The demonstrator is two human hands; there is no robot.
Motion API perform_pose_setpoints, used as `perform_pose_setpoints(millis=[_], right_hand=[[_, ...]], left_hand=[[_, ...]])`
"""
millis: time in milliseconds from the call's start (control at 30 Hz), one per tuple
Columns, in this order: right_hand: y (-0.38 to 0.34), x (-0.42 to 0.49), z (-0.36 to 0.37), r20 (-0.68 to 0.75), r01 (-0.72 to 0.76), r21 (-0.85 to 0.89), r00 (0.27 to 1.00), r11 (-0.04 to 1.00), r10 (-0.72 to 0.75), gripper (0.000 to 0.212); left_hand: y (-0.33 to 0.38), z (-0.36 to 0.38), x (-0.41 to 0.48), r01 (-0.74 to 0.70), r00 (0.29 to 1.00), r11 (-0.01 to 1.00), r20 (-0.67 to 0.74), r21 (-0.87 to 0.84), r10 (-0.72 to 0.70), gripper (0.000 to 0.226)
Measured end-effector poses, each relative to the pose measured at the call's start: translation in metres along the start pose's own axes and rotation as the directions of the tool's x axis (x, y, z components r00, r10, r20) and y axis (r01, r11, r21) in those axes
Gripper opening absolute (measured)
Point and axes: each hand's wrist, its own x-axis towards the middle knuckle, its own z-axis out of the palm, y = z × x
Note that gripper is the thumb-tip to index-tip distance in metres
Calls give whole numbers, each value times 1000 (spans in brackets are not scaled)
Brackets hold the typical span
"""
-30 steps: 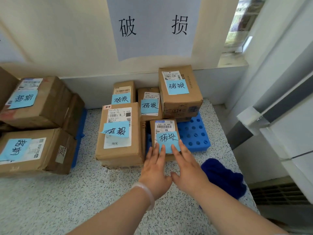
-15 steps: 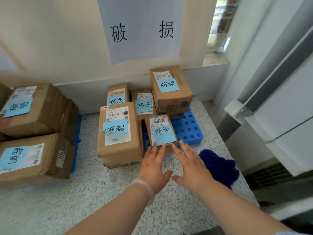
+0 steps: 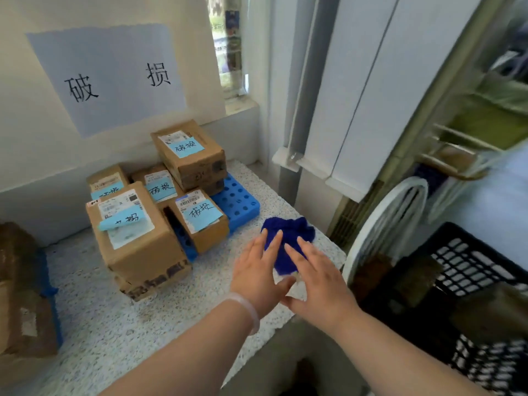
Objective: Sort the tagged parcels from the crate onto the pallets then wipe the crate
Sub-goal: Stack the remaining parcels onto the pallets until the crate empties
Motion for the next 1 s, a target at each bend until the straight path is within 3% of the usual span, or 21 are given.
perform_pose_setpoints(millis=[133, 433, 733, 900, 1000], right_hand=[[34, -52, -25, -133, -160, 19, 978, 987, 161, 94], [119, -153, -50, -165, -450, 99, 872, 887, 461, 88], [243, -229, -84, -89, -644, 190, 741, 741, 666, 90], [301, -254, -98, -14, -691, 227, 702, 686, 712, 91], [333, -258, -106, -15, -731, 298, 639, 614, 769, 91]], left_hand=[[52, 15, -2, -172, 984, 985, 34, 3, 172, 91], [174, 74, -5, -394, 906, 919, 170, 1, 388, 90], [288, 152, 12, -406, 862, 914, 332, 0, 383, 89], [344, 195, 25, -360, 860, 932, 373, -39, 348, 86], [364, 217, 28, -315, 844, 948, 443, -48, 303, 83]])
